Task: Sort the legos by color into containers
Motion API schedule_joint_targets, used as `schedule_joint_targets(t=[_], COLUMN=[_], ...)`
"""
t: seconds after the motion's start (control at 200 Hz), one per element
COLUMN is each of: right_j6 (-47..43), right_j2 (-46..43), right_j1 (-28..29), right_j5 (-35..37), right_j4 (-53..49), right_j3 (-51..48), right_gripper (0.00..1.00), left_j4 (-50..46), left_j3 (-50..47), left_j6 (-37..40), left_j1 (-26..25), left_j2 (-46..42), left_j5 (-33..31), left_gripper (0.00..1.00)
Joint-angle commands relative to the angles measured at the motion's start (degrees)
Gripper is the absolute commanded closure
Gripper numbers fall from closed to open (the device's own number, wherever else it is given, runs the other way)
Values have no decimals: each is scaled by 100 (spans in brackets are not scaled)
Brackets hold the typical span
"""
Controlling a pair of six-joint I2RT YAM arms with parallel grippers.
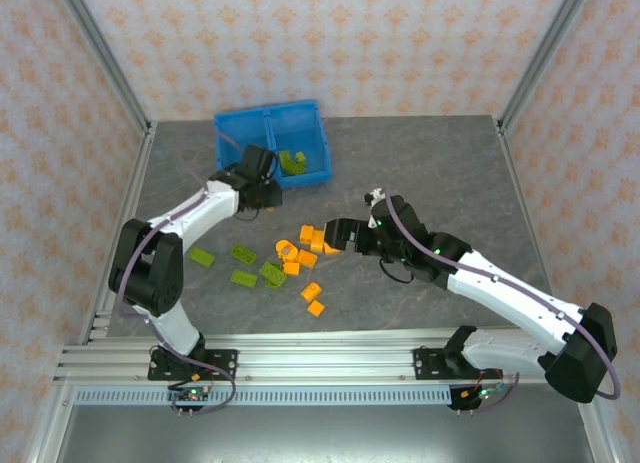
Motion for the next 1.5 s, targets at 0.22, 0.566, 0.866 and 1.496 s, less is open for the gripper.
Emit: schedule_joint_targets(t=[0.22,0.566,0.866,1.496], right_j6=[40,90,125,120], right_j2=[-433,-800,-709,-34], right_j1=[34,34,35,34], right_j5=[72,283,264,172], right_j4=[60,-216,-190,311], right_j3=[-137,-164,-77,-219], right_gripper=[0,0,0,1], left_j4=[-830,-1365,-1224,101], left_j3=[2720,4127,3935,-1234], left_j6=[309,172,30,-922], left_j1=[753,955,957,-1173], left_j2=[1507,3093,2845,-2330], left_j5=[-902,-477,-201,-214], left_gripper=[78,72,56,51])
